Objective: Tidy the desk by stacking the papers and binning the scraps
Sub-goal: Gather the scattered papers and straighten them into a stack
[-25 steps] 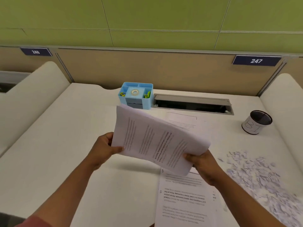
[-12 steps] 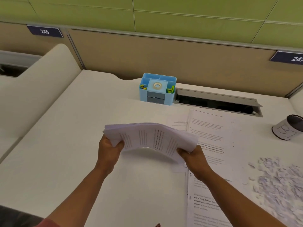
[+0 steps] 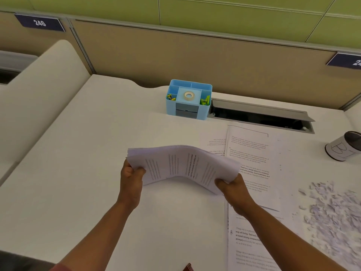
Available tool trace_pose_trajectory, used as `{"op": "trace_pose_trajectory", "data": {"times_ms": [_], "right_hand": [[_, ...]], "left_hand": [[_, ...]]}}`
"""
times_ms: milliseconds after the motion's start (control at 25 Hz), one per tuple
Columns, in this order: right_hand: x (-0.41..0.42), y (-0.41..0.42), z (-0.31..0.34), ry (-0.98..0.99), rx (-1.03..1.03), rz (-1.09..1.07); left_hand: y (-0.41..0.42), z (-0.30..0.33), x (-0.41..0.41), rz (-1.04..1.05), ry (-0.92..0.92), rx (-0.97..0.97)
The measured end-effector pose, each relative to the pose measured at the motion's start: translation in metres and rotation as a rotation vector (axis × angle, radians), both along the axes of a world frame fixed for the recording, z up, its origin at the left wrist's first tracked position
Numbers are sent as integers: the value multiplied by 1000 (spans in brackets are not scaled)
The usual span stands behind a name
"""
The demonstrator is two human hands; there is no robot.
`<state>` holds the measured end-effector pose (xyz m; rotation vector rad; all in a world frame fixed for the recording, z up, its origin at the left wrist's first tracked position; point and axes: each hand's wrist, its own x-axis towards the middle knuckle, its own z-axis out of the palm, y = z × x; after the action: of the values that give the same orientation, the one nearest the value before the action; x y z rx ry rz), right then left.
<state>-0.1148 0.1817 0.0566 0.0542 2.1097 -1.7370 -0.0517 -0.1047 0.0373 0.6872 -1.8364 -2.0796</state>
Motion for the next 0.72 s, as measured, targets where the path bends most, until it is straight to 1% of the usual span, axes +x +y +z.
{"op": "trace_pose_trajectory", "data": {"times_ms": [120, 240, 560, 640, 720], "right_hand": [[4, 0, -2, -27, -32, 17], [4, 0, -7, -47, -29, 17], [6, 1, -12, -111, -67, 29], [7, 1, -12, -126, -85, 40], [6, 1, -12, -129, -91, 50]], "left_hand": [[0, -7, 4, -34, -25, 1], [-3, -10, 2, -12, -30, 15], [-13, -19, 1, -43, -57, 35], [-18, -22, 4, -98, -81, 45], [-28, -26, 5, -203, -132, 13]]}}
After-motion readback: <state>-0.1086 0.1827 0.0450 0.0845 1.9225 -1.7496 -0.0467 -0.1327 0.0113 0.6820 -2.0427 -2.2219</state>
